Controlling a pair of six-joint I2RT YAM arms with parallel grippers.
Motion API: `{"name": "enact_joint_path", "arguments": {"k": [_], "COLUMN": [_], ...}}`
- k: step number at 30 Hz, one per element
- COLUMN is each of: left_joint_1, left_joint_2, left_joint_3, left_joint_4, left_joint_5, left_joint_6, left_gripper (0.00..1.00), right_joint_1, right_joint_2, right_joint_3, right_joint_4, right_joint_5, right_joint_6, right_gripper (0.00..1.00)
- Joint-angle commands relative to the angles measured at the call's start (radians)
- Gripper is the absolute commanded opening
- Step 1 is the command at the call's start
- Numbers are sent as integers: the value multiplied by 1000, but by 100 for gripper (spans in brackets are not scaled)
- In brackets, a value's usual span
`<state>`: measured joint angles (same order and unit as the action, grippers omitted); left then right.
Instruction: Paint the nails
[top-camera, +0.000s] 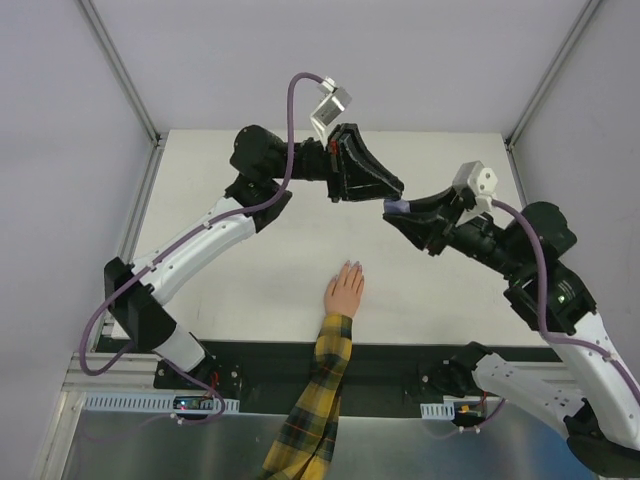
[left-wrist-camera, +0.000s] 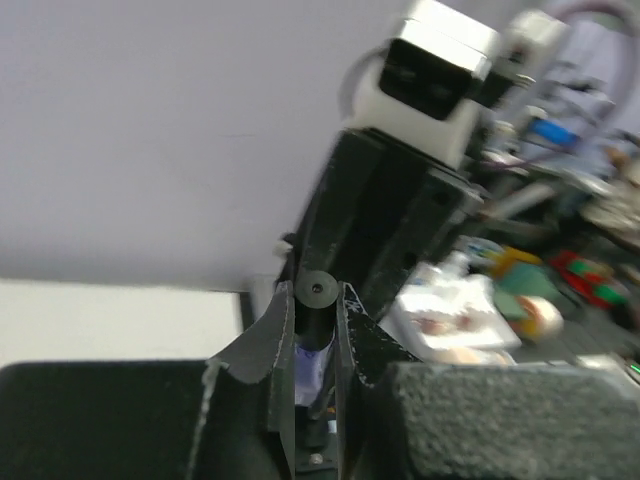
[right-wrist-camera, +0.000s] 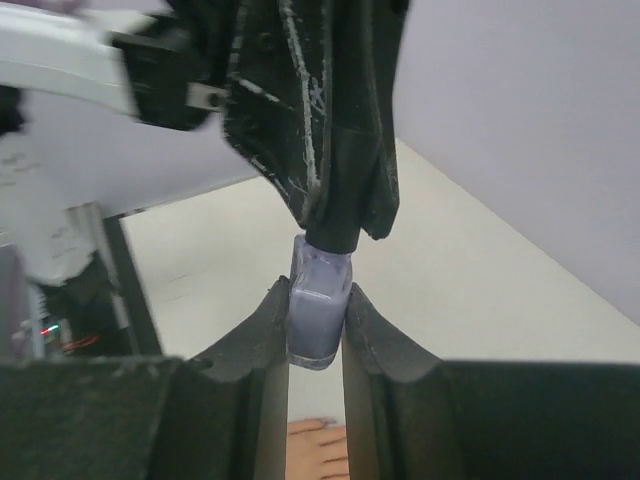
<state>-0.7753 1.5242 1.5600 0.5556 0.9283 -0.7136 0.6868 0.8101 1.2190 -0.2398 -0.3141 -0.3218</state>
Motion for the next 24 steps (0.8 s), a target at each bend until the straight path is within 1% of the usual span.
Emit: {"name": "enact_joint_path", "arguments": {"k": [1,2,3,4,8,10,11,12,13,14,15,16,18,19,20,21,22,23,24], "left_joint_1": [-35,-36,-36,-36,-35,-22,-10,16,30,37,42,45,47,45,47,47,48,48,48], "left_joint_2": [112,134,151,171,174,154,140,104,82,61,22,1,-51,-65,-81,-103,-114,-122,-133], "left_joint_3": [15,55,70,75,58,55,37,23,8,-21,-31,-40,-55,-54,-51,-45,-35,-14,-6], "left_joint_4": [904,1022,1044,1055,1003,875,780,619,545,505,477,407,290,164,88,16,-52,-160,-184], "left_joint_5": [483,521,535,543,531,521,508,474,456,446,448,445,435,423,411,394,342,316,291], "left_joint_6": [-684,-821,-858,-877,-819,-759,-645,-580,-470,-428,-391,-318,-224,-122,-69,-17,74,106,117], "left_gripper": [0,0,0,0,0,0,14,29,41,59,64,71,90,92,99,99,99,99,99], "right_joint_1": [13,14,13,16,10,-3,-6,-9,-7,-9,-10,-9,-10,-9,-10,-10,-9,-10,-10], "right_joint_2": [6,11,14,14,-9,-5,0,4,11,23,29,34,43,44,46,46,46,46,46], "right_joint_3": [28,30,24,17,-10,-7,-4,5,16,25,42,50,60,63,65,65,66,66,65], "right_joint_4": [140,187,305,341,344,298,277,217,182,115,82,51,-13,-25,-50,-56,-62,-76,-81], "right_joint_5": [-642,-698,-744,-785,-731,-688,-668,-645,-596,-573,-553,-515,-482,-438,-413,-392,-347,-326,-303], "right_joint_6": [125,176,290,317,307,270,253,225,174,143,115,63,23,3,-25,-36,-46,-65,-72], "right_gripper": [1,0,0,0,1,0,1,0,1,0,0,0,0,0,1,0,0,0,0]}}
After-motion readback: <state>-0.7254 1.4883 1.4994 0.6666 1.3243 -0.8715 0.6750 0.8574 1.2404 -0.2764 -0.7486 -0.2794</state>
